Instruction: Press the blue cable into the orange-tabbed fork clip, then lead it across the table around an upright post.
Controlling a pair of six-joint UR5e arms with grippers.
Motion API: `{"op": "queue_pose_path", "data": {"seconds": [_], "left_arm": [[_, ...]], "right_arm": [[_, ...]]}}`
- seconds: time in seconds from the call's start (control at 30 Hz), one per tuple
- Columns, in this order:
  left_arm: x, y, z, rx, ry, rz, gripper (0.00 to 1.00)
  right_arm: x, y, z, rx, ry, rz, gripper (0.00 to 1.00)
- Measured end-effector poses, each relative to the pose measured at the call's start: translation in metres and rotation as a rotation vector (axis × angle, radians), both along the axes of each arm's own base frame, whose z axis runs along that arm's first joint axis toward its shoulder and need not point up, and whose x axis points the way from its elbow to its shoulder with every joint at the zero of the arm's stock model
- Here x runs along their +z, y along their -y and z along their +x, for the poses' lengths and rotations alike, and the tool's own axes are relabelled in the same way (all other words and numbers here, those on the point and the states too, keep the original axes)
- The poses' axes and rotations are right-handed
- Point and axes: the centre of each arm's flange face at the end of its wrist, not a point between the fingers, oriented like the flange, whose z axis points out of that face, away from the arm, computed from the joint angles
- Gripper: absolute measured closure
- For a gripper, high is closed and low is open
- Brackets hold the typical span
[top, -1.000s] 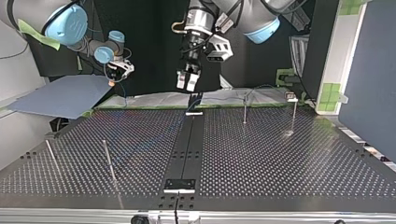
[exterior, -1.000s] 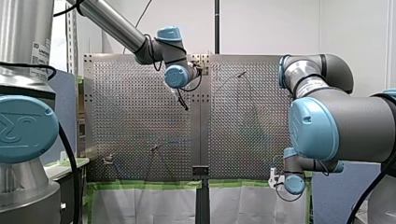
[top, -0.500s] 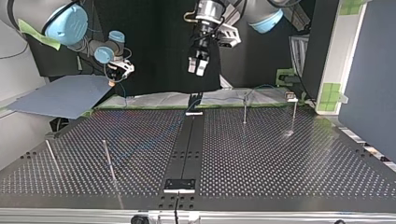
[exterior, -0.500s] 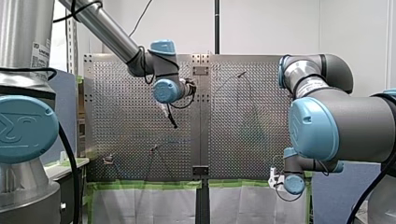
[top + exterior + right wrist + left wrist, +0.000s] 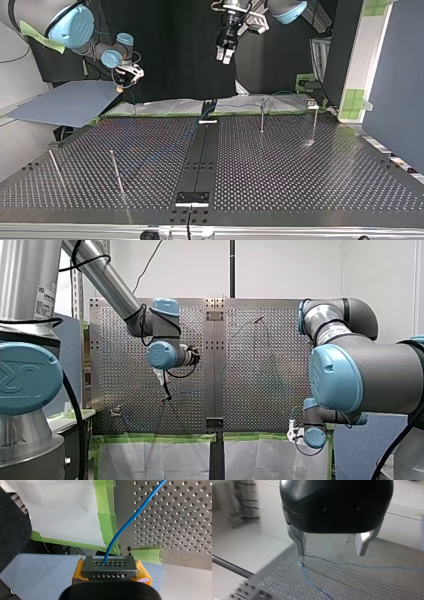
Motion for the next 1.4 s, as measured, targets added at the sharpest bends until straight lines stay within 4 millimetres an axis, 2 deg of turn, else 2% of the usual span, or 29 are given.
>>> {"op": "queue_pose_path", "data": {"seconds": [0.17, 0.57, 0.97, 1.4], "left_arm": [[-0.028, -0.012, -0.012, 0.0, -0.034, 0.063, 0.02], [-0.058, -0.033, -0.04, -0.076, -0.037, 0.085, 0.02], [-0.08, -0.053, -0.069, -0.144, -0.041, 0.14, 0.02], [-0.082, -0.055, -0.071, -0.146, -0.041, 0.16, 0.02]], "right_arm": [[0.0, 0.0, 0.0, 0.0, 0.0, 0.001, 1.0], [0.0, -0.001, 0.0, -0.001, -0.001, 0.01, 1.0], [0.0, 0.0, -0.004, -0.008, -0.002, 0.011, 1.0], [-0.001, -0.001, -0.002, -0.003, -0.002, 0.014, 1.0]]}}
